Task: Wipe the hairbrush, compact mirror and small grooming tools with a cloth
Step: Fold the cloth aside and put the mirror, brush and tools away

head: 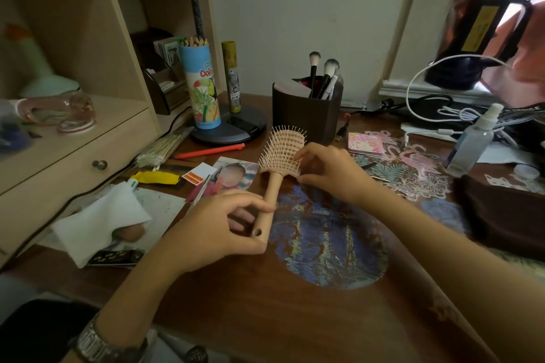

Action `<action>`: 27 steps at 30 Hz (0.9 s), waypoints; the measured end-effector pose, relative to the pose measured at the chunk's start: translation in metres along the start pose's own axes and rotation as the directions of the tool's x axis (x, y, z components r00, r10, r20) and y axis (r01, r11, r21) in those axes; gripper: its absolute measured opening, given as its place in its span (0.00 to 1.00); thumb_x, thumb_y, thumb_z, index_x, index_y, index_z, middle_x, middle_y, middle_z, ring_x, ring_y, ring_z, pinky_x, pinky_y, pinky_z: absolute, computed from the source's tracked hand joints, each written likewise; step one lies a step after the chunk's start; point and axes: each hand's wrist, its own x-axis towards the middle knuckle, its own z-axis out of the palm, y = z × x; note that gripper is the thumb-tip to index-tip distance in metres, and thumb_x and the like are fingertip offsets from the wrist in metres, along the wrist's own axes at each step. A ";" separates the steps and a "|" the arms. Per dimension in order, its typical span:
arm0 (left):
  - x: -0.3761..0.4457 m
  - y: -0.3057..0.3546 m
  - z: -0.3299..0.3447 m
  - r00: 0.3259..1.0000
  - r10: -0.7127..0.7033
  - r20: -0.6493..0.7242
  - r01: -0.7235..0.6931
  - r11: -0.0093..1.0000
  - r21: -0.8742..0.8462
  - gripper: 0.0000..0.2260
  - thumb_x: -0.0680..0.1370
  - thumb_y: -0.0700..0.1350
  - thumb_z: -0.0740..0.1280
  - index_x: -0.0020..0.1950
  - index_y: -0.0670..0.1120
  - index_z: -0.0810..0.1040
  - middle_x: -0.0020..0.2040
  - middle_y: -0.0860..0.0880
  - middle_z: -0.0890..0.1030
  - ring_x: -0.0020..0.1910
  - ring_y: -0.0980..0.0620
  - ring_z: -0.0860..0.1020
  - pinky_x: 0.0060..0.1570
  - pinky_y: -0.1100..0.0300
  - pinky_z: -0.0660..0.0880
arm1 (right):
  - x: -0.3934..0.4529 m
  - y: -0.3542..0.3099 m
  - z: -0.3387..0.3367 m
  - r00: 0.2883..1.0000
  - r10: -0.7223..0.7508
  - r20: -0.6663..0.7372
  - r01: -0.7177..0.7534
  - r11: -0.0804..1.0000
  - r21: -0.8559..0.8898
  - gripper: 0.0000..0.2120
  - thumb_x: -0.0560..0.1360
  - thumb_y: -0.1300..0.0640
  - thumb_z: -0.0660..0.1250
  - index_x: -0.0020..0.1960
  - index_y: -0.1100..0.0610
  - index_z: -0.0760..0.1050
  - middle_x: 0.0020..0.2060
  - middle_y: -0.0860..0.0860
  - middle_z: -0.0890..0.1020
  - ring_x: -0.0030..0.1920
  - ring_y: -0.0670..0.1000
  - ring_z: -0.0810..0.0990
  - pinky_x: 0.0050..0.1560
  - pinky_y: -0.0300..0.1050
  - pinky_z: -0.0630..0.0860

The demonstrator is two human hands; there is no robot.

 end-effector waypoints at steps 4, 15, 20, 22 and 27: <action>-0.003 -0.007 -0.008 0.999 -0.039 -0.024 0.037 0.997 -0.071 0.22 0.67 0.41 0.77 0.55 0.62 0.80 0.55 0.63 0.76 0.51 0.68 0.76 0.46 0.69 0.77 | 0.002 -0.002 0.004 1.000 0.004 -0.023 -0.004 1.000 0.017 0.16 0.70 0.57 0.74 0.57 0.52 0.75 0.45 0.45 0.82 0.47 0.48 0.80 0.52 0.48 0.78; -0.006 -0.009 -0.011 0.997 -0.071 -0.039 0.069 0.996 -0.058 0.21 0.68 0.41 0.76 0.54 0.63 0.79 0.53 0.63 0.77 0.49 0.69 0.76 0.42 0.71 0.77 | 0.002 -0.006 0.006 1.000 0.018 -0.002 -0.018 1.000 -0.006 0.18 0.71 0.55 0.73 0.59 0.51 0.73 0.48 0.45 0.83 0.49 0.48 0.79 0.52 0.51 0.78; -0.009 -0.004 -0.011 0.996 -0.073 -0.049 0.072 0.997 -0.028 0.21 0.68 0.41 0.77 0.54 0.62 0.79 0.52 0.63 0.77 0.48 0.68 0.77 0.42 0.70 0.77 | 0.000 -0.008 -0.001 0.996 0.039 0.086 -0.042 0.998 0.037 0.21 0.72 0.56 0.73 0.62 0.52 0.71 0.52 0.47 0.80 0.46 0.43 0.75 0.44 0.31 0.72; -0.011 -0.001 -0.013 0.996 -0.068 -0.056 0.070 0.997 0.043 0.20 0.68 0.43 0.77 0.55 0.61 0.79 0.52 0.63 0.78 0.48 0.69 0.77 0.41 0.72 0.76 | -0.002 -0.008 -0.006 0.988 0.046 0.146 -0.048 0.999 0.010 0.23 0.72 0.55 0.72 0.65 0.51 0.69 0.54 0.47 0.79 0.49 0.45 0.75 0.48 0.35 0.72; -0.012 0.018 -0.022 0.995 -0.061 -0.082 0.080 0.965 0.251 0.17 0.69 0.46 0.76 0.54 0.61 0.78 0.52 0.61 0.78 0.48 0.64 0.76 0.39 0.73 0.71 | -0.013 -0.012 -0.030 0.988 0.030 0.152 -0.003 0.984 -0.178 0.21 0.73 0.53 0.71 0.64 0.50 0.71 0.53 0.48 0.79 0.54 0.49 0.75 0.56 0.48 0.75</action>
